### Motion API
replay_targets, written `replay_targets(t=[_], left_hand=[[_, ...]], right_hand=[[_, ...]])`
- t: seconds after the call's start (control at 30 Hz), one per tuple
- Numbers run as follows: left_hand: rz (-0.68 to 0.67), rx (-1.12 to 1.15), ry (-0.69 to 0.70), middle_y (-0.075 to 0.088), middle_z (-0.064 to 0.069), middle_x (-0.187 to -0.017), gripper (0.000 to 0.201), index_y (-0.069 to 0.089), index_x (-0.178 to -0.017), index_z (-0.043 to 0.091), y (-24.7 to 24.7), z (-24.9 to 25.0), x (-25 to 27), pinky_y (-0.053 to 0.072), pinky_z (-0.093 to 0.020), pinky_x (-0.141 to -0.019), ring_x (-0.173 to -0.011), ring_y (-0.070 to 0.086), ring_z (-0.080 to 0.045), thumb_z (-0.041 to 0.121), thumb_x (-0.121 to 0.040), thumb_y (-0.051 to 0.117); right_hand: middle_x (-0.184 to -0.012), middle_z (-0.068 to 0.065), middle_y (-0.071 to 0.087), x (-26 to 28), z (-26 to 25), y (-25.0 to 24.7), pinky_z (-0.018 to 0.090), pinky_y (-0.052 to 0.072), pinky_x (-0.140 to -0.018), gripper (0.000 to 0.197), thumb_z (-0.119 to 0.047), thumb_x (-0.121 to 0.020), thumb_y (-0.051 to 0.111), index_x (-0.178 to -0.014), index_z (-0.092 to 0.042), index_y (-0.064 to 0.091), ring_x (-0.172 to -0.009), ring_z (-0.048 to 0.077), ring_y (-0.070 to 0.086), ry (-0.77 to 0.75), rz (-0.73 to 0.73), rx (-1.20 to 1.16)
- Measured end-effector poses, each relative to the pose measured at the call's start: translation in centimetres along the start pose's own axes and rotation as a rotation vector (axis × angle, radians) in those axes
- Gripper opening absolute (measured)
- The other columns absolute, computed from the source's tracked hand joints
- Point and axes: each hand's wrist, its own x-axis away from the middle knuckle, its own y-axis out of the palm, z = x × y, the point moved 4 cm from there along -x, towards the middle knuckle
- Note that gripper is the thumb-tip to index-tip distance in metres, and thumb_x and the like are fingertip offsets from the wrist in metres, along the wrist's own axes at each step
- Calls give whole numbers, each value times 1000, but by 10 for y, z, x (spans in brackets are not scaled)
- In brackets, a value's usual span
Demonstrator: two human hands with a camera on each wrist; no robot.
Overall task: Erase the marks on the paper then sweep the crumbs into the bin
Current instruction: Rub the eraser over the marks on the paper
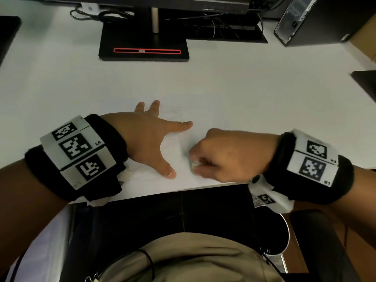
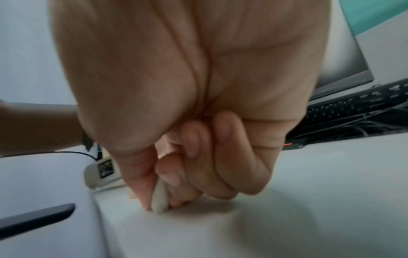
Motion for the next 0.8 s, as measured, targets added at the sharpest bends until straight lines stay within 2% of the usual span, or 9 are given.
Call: replay_targets(t=[0.1,0.2,0.27,0.4,0.47,0.53,0.63,0.7,0.8], left_hand=[[-4,9,2,-30,-9,-161,122,-18,-134,76,1,-1,1,19,-56,-119,-148,-24,-39,83,-53,73],[-9,15,0,-31,-8,-161,122,-18,-133,76,0,-2,1,19,-57,-119,-148,-24,-39,83,-53,73],[-9,9,-2,-31,-8,-161,122,-18,-134,75,0,0,0,19,-56,-119,-148,-24,-38,83,-53,74],[-11,11,-5,-32,-8,-161,121,-17,-136,74,-1,1,4,17,-57,-118,-148,-24,-38,82,-55,73],[-14,18,-2,-32,-8,-160,121,-17,-137,73,-2,2,5,17,-58,-118,-148,-24,-38,82,-56,73],[-17,14,-2,-32,-7,-160,120,-18,-136,74,-2,2,5,17,-59,-119,-148,-25,-37,82,-56,72],[-23,12,-13,-33,-6,-160,121,-21,-135,73,-3,2,7,16,-59,-118,-148,-24,-37,83,-58,71],[-17,9,-22,-32,-7,-161,125,-26,-134,71,-4,3,7,18,-59,-118,-149,-22,-38,83,-57,72],[10,-24,-34,-27,-10,-162,133,-31,-137,63,-6,6,4,24,-58,-117,-150,-15,-40,85,-55,71]], right_hand=[[-53,0,43,6,0,1,17,32,-53,29,-18,-95,59,-68,-7,54,-55,14,43,14,-74,-18],[-52,2,42,7,11,-8,20,31,-53,32,-20,-95,59,-66,-7,50,-55,14,42,85,-55,10],[-51,-1,44,6,7,-4,18,32,-54,30,-19,-94,59,-66,-10,52,-56,12,46,57,-31,-2],[-54,-1,46,18,16,-3,20,33,-54,31,-22,-95,60,-67,-13,52,-55,13,45,106,-99,-25],[-54,-2,45,24,34,-15,26,33,-56,36,-27,-98,60,-66,-13,50,-53,13,43,171,-42,32],[-54,-2,47,30,46,-30,26,34,-55,39,-33,-100,59,-68,-13,51,-50,11,42,241,90,30],[-58,2,59,41,51,-39,23,41,-53,39,-35,-103,58,-76,-6,56,-48,8,48,391,346,-357],[-69,10,68,44,38,-26,30,50,-54,37,-27,-102,61,-83,4,53,-56,20,60,428,459,-825],[-90,26,74,33,-2,16,36,61,-67,25,-26,-92,68,-83,-5,57,-74,32,73,403,437,-1545]])
